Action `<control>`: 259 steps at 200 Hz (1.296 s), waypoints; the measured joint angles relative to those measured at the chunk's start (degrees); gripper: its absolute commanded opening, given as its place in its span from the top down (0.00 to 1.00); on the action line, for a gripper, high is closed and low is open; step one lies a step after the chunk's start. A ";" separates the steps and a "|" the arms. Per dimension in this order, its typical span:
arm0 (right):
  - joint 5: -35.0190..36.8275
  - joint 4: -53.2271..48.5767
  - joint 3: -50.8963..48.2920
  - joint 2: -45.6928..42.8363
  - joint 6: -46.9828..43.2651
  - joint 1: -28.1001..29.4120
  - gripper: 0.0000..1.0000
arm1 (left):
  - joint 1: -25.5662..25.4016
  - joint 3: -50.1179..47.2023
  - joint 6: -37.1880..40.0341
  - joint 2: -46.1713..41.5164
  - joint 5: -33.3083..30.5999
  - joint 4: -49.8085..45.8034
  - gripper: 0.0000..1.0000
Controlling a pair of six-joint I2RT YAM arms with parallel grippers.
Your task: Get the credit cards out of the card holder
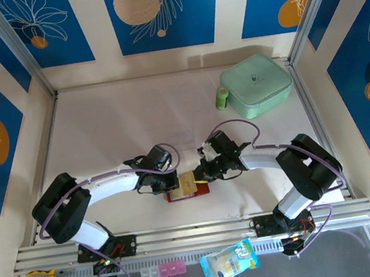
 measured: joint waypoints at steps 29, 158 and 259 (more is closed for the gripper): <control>1.36 -3.08 0.09 -3.69 -2.84 -0.04 1.00 | 0.00 0.00 0.00 -1.86 -0.15 -0.35 0.97; 13.40 -28.46 20.92 -7.32 -50.40 -3.80 1.00 | 2.40 -1.70 0.42 -14.14 -6.21 -5.70 0.90; 18.29 -45.68 53.83 14.03 -83.56 -6.54 1.00 | 6.84 -4.94 0.42 -18.75 -6.14 -6.34 0.88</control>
